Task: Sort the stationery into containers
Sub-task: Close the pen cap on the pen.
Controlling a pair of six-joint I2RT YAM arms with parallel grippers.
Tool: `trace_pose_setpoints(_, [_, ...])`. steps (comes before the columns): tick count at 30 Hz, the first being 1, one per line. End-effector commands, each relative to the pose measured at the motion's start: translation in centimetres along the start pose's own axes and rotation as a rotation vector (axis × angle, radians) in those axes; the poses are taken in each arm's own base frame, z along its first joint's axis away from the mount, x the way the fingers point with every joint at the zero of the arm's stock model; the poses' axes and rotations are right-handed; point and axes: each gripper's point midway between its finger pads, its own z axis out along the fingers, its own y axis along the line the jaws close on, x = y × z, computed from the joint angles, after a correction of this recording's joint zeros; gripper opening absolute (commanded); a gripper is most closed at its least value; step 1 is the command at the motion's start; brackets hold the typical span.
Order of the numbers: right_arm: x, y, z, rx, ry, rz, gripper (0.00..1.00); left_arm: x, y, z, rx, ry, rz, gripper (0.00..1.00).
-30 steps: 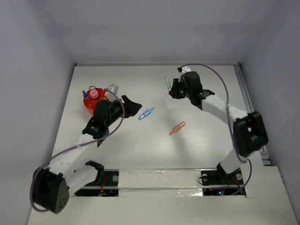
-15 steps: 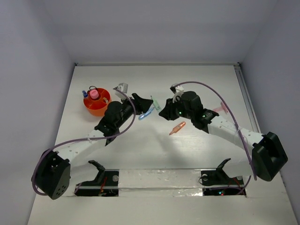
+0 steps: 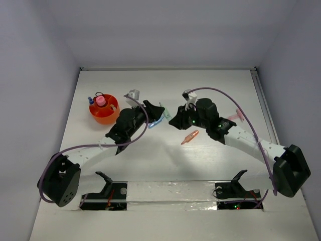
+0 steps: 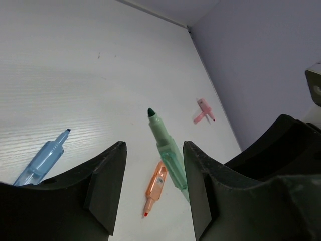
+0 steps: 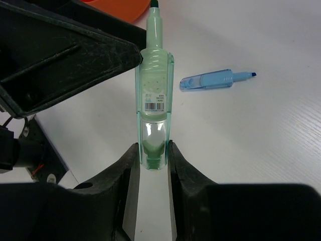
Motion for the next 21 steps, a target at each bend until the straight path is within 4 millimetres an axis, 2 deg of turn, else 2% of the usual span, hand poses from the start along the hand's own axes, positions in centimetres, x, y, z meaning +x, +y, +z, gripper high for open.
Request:
trace_pose_setpoints(1, [-0.9, 1.1, -0.3, -0.045, -0.034, -0.022, 0.17, -2.8, -3.4, 0.3, 0.100, -0.102, -0.003, 0.45])
trace_pose_setpoints(4, [-0.7, 1.7, -0.3, -0.063, -0.031, -0.028, 0.17, -2.1, -3.2, 0.7, 0.099, -0.087, -0.003, 0.41])
trace_pose_setpoints(11, [-0.5, 2.2, -0.2, -0.077, -0.015, -0.036, 0.16, -1.5, -2.4, 1.6, 0.069, -0.075, 0.022, 0.19])
trace_pose_setpoints(17, [0.1, 1.9, 0.0, -0.070, 0.015, -0.041, 0.15, -2.1, -1.0, 1.9, -0.002, -0.105, 0.063, 0.20])
trace_pose_setpoints(21, [0.7, 2.1, 0.0, -0.075, 0.034, -0.043, 0.13, -2.3, -1.1, 2.1, -0.002, -0.109, 0.077, 0.21])
